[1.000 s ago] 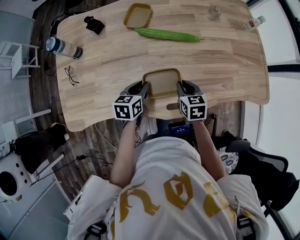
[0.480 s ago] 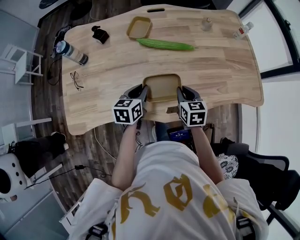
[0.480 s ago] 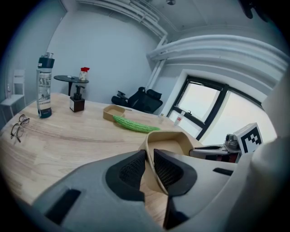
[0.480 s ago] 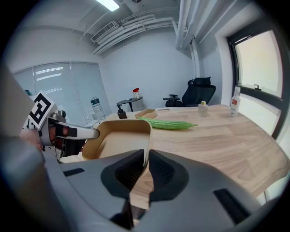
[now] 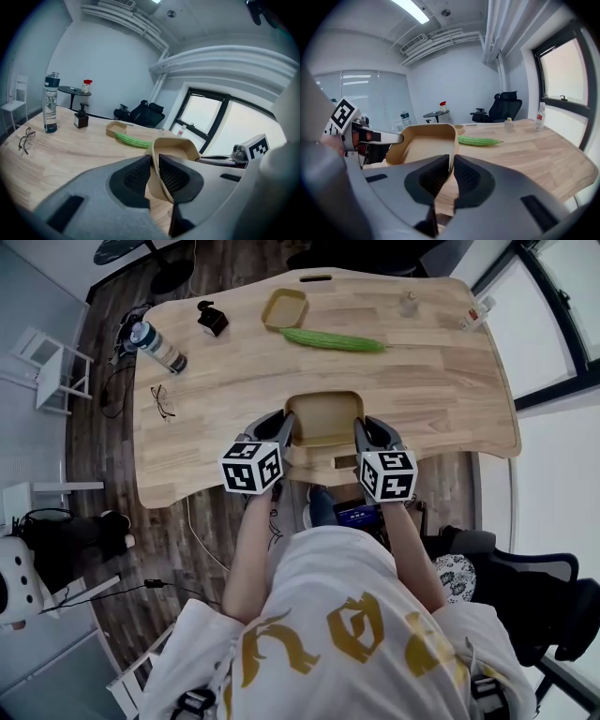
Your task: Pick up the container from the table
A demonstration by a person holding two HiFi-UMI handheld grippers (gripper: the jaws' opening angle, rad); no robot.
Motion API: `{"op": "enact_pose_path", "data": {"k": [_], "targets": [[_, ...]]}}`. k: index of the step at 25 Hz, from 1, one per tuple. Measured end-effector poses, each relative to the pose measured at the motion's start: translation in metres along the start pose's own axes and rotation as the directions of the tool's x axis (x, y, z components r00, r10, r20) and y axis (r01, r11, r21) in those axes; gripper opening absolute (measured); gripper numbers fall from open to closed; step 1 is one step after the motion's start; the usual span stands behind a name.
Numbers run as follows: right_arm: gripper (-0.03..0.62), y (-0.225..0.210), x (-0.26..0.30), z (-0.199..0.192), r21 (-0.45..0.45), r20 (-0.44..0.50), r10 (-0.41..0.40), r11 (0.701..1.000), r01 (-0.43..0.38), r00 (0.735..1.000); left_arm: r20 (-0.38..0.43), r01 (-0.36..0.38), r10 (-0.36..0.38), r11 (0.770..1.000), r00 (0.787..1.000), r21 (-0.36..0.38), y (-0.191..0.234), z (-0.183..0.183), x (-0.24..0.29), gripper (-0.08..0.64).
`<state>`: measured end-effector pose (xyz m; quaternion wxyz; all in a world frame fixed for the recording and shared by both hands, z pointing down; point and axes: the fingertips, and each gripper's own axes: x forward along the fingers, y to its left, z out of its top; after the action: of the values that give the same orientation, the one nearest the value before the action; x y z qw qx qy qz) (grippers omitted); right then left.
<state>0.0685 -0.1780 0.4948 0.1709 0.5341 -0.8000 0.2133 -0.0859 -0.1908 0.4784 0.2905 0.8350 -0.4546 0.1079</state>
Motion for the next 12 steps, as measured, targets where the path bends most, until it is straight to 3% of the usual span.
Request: {"op": "enact_pose_path", "data": {"k": [12], "targets": [[0.032, 0.012, -0.021, 0.003, -0.002, 0.036, -0.002, 1.0, 0.002, 0.999, 0.037, 0.007, -0.007, 1.0, 0.999, -0.003, -0.011, 0.001, -0.025, 0.058]]}}
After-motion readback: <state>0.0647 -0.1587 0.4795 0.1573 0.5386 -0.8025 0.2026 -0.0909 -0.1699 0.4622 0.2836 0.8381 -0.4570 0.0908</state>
